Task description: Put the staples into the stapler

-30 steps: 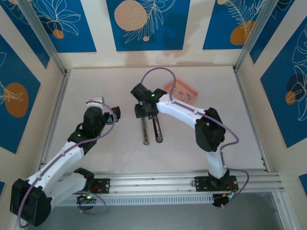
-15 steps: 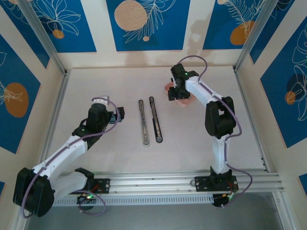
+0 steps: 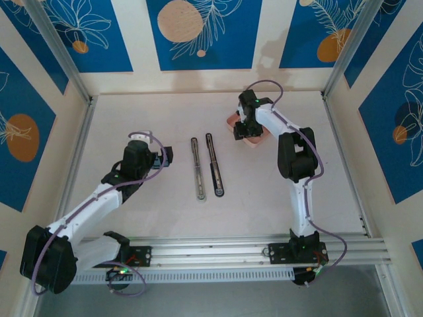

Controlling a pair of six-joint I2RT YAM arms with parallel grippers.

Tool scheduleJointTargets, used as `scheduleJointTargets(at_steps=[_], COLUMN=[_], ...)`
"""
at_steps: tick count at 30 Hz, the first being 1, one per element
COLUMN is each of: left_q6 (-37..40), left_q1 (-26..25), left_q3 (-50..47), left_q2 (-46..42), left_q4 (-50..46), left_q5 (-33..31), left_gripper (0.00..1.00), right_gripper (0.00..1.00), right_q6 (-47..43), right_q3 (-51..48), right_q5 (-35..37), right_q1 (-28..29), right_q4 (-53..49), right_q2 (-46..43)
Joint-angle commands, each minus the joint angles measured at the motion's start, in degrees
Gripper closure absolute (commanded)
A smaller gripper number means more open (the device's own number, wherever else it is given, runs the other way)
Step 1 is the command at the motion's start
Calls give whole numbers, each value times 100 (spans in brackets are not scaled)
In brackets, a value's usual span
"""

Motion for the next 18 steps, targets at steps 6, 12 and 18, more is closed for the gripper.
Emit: scheduleJointTargets(at_steps=[6,12,18], left_q6=[-119,-145,-179], left_q1=[57,55,54], left_q3=[158,105,44], left_q2=[4,-52,-109], left_q4=[44,70,92], left_q5=[-13,5,18], left_gripper=[0,0,0], right_gripper=[50,51,51], right_q6=[7,22,5], right_q3=[93,-161,-224], right_q5=[-597,-619,-698], right_q1=[-19,29,102], right_q4=[-480,-496,-672], right_q2=[70,-109,-131])
